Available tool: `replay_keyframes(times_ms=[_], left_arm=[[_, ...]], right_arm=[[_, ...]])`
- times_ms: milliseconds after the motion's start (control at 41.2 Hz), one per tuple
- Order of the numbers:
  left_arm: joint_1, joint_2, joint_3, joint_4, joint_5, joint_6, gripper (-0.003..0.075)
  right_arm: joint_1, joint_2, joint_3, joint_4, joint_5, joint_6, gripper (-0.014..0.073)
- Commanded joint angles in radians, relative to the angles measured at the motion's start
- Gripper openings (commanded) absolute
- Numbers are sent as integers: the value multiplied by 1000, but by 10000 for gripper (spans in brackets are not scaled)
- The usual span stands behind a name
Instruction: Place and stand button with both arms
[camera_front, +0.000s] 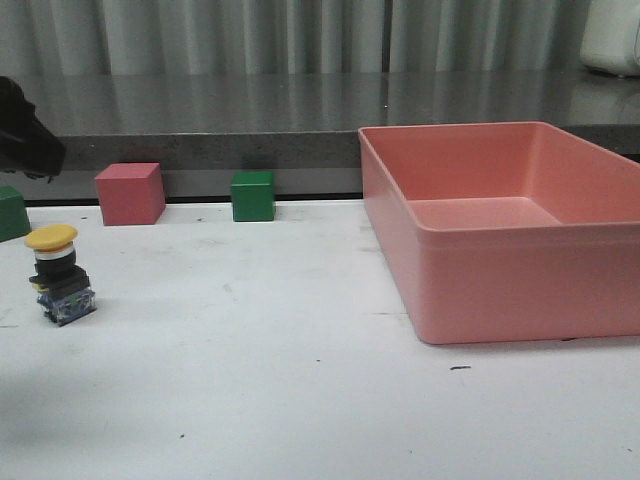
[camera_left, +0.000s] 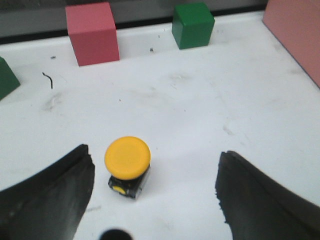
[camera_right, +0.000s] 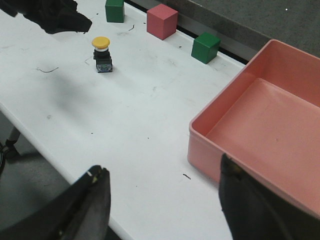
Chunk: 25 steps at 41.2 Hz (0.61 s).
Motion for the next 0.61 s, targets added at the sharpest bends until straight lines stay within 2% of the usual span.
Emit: replay_keyframes(times_ms=[0, 170, 583], left_arm=[[-8, -64, -109, -9, 210, -10, 494], [-8, -130, -244, -9, 492, -10, 491], [-8, -468, -278, -5, 725, 18, 491]], right_arm=[[-7, 4, -27, -3, -64, -6, 489], [-7, 4, -27, -3, -64, -6, 489], [-7, 4, -27, -3, -64, -6, 489]])
